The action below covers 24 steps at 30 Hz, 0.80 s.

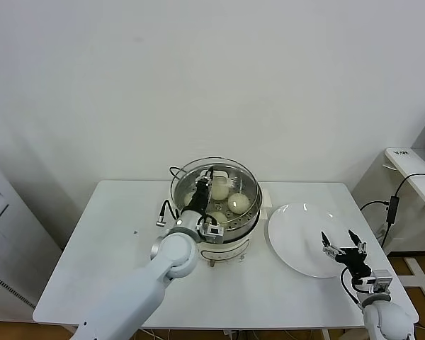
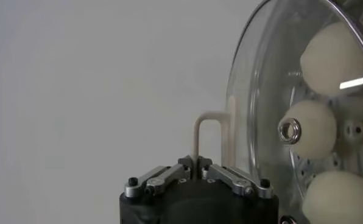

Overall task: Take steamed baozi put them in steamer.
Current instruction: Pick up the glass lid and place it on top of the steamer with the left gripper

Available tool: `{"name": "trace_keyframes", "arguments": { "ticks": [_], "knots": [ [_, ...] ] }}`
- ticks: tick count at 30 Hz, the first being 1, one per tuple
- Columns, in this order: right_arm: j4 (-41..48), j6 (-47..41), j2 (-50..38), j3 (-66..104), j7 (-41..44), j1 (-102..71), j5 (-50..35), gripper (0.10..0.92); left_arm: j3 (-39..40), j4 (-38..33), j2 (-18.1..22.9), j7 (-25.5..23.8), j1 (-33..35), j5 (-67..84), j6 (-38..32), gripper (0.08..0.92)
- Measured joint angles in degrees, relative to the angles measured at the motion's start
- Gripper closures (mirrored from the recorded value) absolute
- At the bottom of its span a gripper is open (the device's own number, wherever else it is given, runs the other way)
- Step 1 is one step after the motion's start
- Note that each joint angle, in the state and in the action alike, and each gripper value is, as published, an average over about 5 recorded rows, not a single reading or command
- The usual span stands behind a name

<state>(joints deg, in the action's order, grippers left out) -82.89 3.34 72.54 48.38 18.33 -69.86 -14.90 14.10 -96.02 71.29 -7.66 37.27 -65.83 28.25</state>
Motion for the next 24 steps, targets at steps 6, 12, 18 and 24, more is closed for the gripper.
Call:
{"name": "trace_keyframes", "arguments": {
  "ticks": [6, 12, 18, 24],
  "knots": [
    [0.38, 0.21, -0.05, 0.29, 0.13, -0.02, 0.17, 0.203, 0.45, 1.42, 0.61, 0.53, -0.48, -0.03, -0.81, 0.888],
    [0.88, 0.43, -0.05, 0.44, 0.24, 0.17, 0.57, 0.203, 0.6, 2.58, 0.82, 0.78, -0.55, -0.03, -1.41, 0.888],
    [1.15, 0.53, 0.01, 0.37, 0.25, 0.48, 1.07, 0.203, 0.67, 3.45, 1.14, 1.18, -0.41, 0.05, -1.87, 0.888],
    [1.38, 0.54, -0.03, 0.34, 0.25, 0.58, 1.21, 0.203, 0.65, 4.26, 1.38, 1.51, -0.4, 0.1, -2.23, 0.888]
  ]
}}
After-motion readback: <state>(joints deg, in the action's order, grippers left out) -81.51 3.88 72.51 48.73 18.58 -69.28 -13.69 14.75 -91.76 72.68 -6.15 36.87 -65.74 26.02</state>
